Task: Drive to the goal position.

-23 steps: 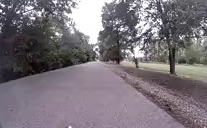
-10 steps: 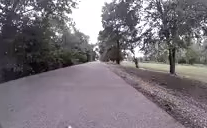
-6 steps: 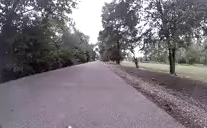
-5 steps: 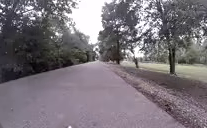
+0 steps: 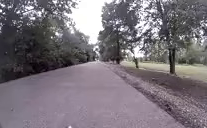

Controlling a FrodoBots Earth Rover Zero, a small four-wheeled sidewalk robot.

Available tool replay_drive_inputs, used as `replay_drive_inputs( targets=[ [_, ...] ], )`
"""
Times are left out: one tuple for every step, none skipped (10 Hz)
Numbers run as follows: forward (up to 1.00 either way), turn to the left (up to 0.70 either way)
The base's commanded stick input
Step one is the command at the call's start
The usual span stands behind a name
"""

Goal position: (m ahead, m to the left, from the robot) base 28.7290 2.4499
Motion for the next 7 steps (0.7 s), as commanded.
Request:
replay_drive_inputs(
  targets=[
    [0.06,0.01],
    [0.06,0.01],
    [0.06,0.01],
    [0.06,0.01],
    [0.06,0.01],
    [0.06,0.01],
    [0.06,0.01]
  ],
)
